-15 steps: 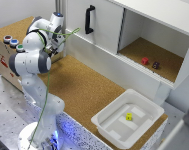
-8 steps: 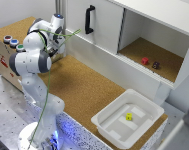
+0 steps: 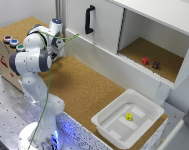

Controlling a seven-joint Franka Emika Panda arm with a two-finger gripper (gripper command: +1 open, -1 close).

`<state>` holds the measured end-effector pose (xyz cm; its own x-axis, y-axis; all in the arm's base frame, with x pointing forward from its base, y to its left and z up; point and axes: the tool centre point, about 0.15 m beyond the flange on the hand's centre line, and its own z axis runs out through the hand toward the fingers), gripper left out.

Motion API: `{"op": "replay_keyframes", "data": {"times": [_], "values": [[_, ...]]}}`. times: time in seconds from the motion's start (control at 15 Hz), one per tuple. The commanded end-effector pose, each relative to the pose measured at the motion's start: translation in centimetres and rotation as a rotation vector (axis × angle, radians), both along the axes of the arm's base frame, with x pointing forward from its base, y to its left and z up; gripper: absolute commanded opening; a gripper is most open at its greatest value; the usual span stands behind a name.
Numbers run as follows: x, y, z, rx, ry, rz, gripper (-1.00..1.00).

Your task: Grasp the handle of the drawer and open it

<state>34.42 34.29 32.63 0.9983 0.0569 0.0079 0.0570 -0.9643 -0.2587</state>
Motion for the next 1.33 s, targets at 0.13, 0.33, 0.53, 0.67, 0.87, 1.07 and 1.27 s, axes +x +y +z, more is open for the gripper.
{"op": "replay_keyframes", "data": {"times": [0.13,0.33,0.53,0.67,0.87,1.07,1.27], "values": [[2.0,0.2,-3.4,0.120,0.076,0.044,-1.00],[2.0,0.1,-3.9,0.131,0.091,0.043,-1.00],[1.6,-0.1,-3.4,0.124,0.074,0.033,-1.00],[1.1,-0.4,-3.3,0.118,0.068,0.019,-1.00],[0.2,-0.8,-3.4,0.124,0.069,0.016,-1.00],[-0.4,-1.7,-3.8,0.134,0.066,-0.005,-1.00],[-0.8,-3.5,-4.2,0.149,0.056,-0.047,-1.00]]}}
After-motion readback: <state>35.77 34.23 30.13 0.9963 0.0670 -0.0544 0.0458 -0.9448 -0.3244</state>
